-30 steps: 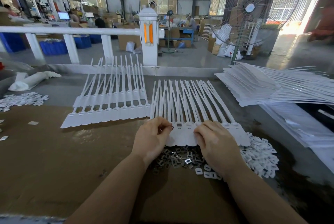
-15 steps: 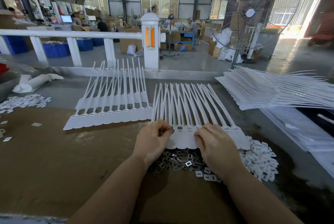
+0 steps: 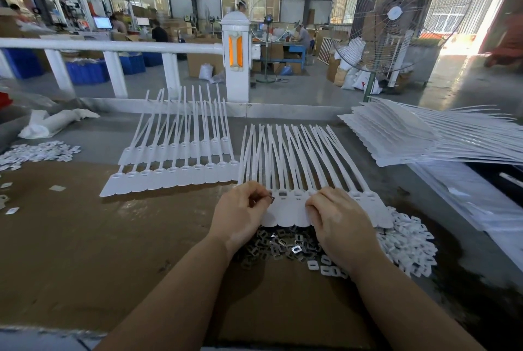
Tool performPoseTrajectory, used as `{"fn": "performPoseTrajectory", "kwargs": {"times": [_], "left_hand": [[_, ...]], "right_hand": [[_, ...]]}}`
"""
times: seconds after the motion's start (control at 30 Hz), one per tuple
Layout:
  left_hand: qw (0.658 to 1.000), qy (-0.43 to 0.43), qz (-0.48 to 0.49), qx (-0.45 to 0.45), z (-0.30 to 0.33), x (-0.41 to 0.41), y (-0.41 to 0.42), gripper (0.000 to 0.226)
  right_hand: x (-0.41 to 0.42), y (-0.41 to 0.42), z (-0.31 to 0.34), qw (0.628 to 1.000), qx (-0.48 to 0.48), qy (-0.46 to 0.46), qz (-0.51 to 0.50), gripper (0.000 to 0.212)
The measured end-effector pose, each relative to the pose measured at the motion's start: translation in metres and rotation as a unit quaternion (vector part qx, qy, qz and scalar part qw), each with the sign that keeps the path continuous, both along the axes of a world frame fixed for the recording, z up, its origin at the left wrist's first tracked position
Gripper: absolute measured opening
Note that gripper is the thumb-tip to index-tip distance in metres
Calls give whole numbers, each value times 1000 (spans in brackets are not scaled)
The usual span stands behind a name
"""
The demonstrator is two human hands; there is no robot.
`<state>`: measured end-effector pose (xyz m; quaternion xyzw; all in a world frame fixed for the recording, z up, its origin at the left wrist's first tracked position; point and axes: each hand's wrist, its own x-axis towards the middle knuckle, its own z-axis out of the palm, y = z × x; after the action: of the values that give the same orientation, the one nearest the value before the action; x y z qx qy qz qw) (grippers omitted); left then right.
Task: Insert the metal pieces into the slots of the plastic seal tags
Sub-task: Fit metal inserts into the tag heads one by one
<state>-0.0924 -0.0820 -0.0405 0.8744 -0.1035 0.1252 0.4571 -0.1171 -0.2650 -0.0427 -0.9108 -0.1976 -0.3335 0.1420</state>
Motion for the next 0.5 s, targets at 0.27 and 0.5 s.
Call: {"fn": "performPoseTrajectory", "kwargs": {"times": [0.27, 0.5], "left_hand": [[1000, 0, 0, 1, 1, 0, 0, 5], [1000, 2, 1, 0, 0, 0, 0, 11]], "right_hand": [[1, 1, 0, 1000, -1, -13, 4, 7], [2, 1, -1, 1000, 2, -13, 4, 8]]}}
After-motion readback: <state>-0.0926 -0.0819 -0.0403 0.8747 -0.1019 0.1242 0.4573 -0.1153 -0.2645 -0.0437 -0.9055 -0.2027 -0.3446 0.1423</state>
